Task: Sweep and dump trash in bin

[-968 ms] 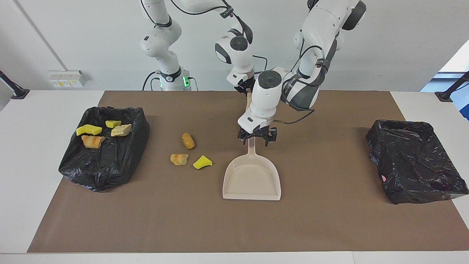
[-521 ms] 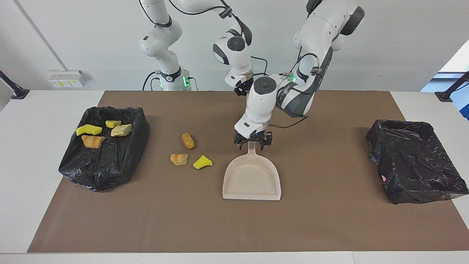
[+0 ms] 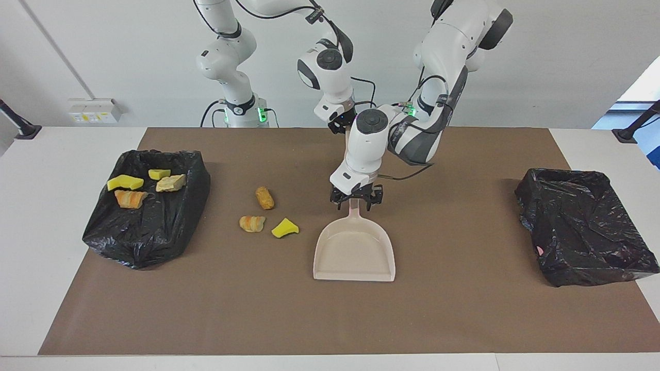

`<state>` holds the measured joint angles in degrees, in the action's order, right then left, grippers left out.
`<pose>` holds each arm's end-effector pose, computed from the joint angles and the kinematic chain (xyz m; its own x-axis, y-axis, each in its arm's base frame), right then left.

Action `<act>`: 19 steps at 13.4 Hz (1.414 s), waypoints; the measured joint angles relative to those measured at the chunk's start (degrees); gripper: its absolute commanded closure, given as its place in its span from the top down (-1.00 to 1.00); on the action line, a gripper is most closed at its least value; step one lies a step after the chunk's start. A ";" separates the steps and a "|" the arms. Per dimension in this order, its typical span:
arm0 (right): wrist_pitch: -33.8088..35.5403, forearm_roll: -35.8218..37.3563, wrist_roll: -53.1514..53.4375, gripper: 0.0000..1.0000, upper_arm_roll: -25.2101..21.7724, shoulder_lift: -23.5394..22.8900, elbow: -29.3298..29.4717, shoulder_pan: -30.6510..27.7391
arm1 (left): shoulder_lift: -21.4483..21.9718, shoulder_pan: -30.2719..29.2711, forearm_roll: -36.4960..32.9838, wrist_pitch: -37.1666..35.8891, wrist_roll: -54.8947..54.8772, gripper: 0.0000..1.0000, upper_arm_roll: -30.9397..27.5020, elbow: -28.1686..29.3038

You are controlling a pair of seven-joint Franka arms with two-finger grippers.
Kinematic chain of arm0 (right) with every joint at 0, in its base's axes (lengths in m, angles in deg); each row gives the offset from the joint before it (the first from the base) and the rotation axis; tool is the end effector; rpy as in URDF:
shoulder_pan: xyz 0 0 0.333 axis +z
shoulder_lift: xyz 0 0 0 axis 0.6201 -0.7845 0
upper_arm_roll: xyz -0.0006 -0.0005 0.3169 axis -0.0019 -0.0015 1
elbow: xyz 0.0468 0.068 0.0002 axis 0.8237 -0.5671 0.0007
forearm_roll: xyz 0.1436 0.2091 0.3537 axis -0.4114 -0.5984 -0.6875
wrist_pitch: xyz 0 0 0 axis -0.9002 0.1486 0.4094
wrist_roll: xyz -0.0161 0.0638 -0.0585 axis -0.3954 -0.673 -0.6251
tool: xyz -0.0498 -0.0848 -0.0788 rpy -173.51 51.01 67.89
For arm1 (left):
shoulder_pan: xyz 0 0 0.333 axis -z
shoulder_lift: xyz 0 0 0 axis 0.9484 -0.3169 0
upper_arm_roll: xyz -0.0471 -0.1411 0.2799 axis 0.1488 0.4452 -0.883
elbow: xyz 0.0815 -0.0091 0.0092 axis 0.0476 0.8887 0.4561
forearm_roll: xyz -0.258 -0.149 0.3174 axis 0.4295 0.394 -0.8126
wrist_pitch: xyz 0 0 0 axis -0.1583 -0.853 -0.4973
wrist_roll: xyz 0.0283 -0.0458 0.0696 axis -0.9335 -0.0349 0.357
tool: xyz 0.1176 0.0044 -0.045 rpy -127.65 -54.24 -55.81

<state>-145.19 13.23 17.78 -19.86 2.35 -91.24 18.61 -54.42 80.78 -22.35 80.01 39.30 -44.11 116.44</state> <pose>0.3025 0.4289 0.2877 0.9849 -0.0815 -0.1527 -0.1126 -0.9718 -0.2070 0.5516 -0.4302 0.3117 0.9954 -0.0858 0.0421 -0.0880 -0.9946 0.0545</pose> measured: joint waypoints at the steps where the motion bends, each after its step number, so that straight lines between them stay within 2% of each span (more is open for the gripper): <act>1: 0.00 -0.02 0.00 -1.00 0.04 -0.07 -0.13 0.00 | 0.00 0.01 0.00 -0.21 0.00 0.12 0.05 0.25; 3: -0.21 -0.03 0.00 -1.00 0.22 -0.62 -0.20 0.02 | 0.01 0.01 0.00 -0.88 0.00 -0.50 0.27 0.42; 4: -0.52 -0.03 0.00 -1.00 0.24 -1.07 -0.20 0.04 | 0.03 0.00 -0.07 -1.23 0.00 -0.67 0.31 0.41; 7: -0.94 -0.03 -0.06 -0.97 0.25 -1.57 -0.20 0.09 | 0.12 -0.64 -0.32 -1.29 -0.09 -0.84 0.30 -0.42; 10: -0.96 -0.04 -0.18 -0.49 0.29 -1.57 -0.16 0.15 | 0.48 -2.14 -0.56 -2.43 -3.93 -0.96 0.31 -1.65; 16: -0.99 -0.05 -0.90 -0.07 0.30 -1.57 -0.04 0.16 | 3.40 -4.68 -0.67 -11.17 -25.67 -0.95 0.16 -2.68; 19: -1.00 -0.05 -1.07 0.10 0.30 -1.58 -0.04 0.16 | 3.82 -6.14 -0.70 -12.74 -35.88 -0.94 0.03 -2.71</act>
<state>-146.19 13.18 16.71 -19.56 0.77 -91.28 18.78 -50.60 74.63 -23.05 67.27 3.41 -44.08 113.74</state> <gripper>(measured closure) 0.533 0.687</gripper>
